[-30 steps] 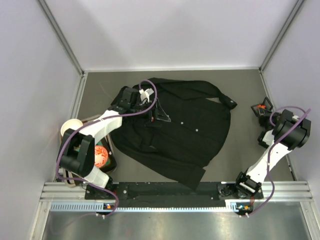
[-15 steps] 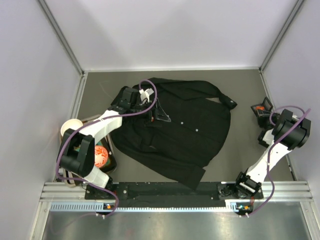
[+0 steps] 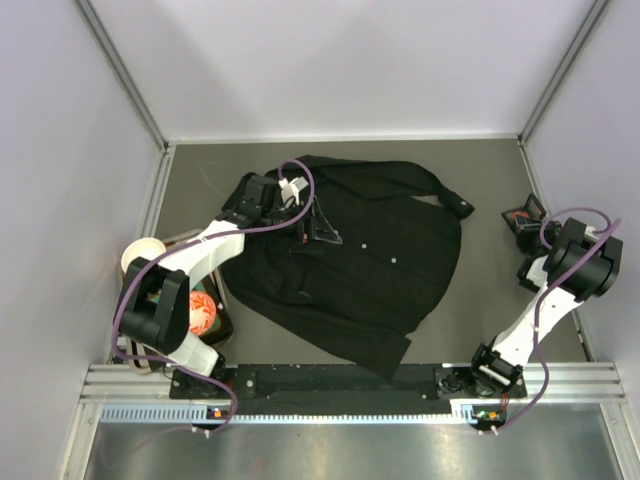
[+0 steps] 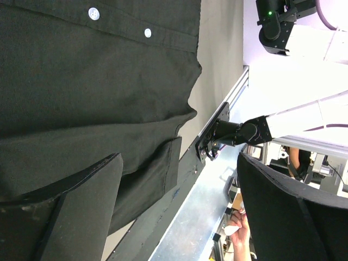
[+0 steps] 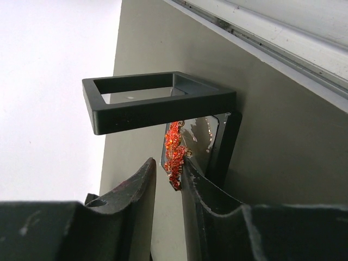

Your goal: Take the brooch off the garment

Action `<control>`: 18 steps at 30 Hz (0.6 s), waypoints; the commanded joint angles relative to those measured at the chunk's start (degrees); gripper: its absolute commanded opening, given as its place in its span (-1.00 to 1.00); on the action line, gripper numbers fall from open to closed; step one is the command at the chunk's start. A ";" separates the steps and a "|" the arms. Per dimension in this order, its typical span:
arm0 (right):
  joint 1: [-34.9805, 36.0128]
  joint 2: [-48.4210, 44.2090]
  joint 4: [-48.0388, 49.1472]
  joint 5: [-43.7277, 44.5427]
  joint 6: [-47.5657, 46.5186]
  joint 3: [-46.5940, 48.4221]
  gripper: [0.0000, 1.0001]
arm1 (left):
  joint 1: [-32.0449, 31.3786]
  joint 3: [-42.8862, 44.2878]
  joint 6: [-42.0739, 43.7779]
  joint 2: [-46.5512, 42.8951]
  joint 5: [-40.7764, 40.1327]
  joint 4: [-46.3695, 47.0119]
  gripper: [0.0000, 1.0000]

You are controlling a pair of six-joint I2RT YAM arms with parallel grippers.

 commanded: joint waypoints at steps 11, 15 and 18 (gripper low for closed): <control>0.31 -6.37 -2.30 -0.25 -3.47 -0.97 -0.46 | -0.55 0.63 1.27 -1.65 1.20 2.33 0.80; 0.40 -8.22 -4.33 0.19 -3.74 -0.97 -0.44 | -0.72 0.37 0.75 -1.65 1.46 3.12 0.80; 0.31 -9.27 -6.96 0.54 -4.53 -0.89 -0.44 | -0.90 0.28 0.66 -1.82 1.47 3.29 0.80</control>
